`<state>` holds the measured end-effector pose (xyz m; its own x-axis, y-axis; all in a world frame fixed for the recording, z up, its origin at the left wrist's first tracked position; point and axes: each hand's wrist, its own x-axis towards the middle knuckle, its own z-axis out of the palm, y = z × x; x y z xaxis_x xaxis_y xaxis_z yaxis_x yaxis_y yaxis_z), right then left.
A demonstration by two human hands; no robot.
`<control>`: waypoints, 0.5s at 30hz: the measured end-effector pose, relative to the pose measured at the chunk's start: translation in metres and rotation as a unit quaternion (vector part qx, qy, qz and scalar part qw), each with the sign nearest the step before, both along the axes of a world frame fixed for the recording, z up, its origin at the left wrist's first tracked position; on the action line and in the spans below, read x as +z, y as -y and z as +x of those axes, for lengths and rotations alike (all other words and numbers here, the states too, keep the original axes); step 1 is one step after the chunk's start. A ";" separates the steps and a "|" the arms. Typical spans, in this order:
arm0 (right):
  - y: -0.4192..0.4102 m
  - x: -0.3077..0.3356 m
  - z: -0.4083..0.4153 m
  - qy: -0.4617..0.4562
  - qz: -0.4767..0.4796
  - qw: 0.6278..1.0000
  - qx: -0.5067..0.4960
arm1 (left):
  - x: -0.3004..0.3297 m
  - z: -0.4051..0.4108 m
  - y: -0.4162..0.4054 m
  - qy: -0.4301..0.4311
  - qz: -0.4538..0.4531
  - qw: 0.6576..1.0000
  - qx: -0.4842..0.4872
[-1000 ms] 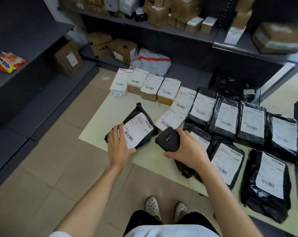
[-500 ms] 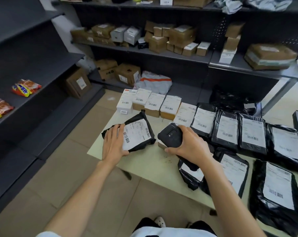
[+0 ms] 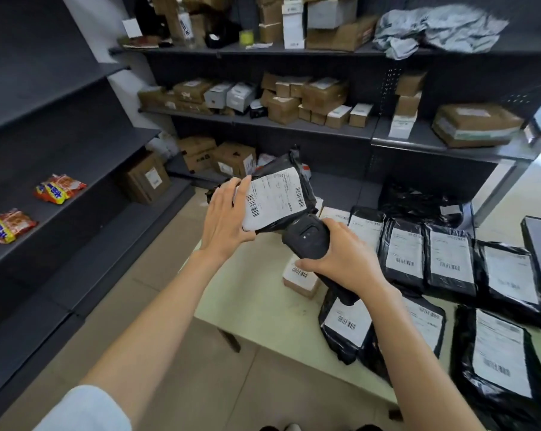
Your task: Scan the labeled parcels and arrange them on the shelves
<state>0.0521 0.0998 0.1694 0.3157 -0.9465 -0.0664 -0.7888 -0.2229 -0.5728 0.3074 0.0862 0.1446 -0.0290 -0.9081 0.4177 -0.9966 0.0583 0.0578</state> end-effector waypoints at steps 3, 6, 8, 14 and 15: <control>0.006 0.020 -0.019 0.011 -0.019 1.000 -0.018 | 0.023 -0.022 0.026 0.019 -0.024 0.999 -0.037; 0.010 0.034 -0.035 0.014 -0.039 0.999 -0.035 | 0.037 -0.043 0.043 0.020 -0.041 0.997 -0.061; 0.010 0.040 -0.045 0.011 -0.049 0.998 -0.047 | 0.041 -0.055 0.049 0.014 -0.042 0.997 -0.070; 0.008 0.049 -0.067 -0.027 -0.048 0.997 -0.052 | 0.044 -0.075 0.063 0.008 -0.027 0.996 -0.083; 0.007 0.049 -0.069 -0.034 -0.046 0.997 -0.052 | 0.044 -0.077 0.064 0.008 -0.024 0.996 -0.082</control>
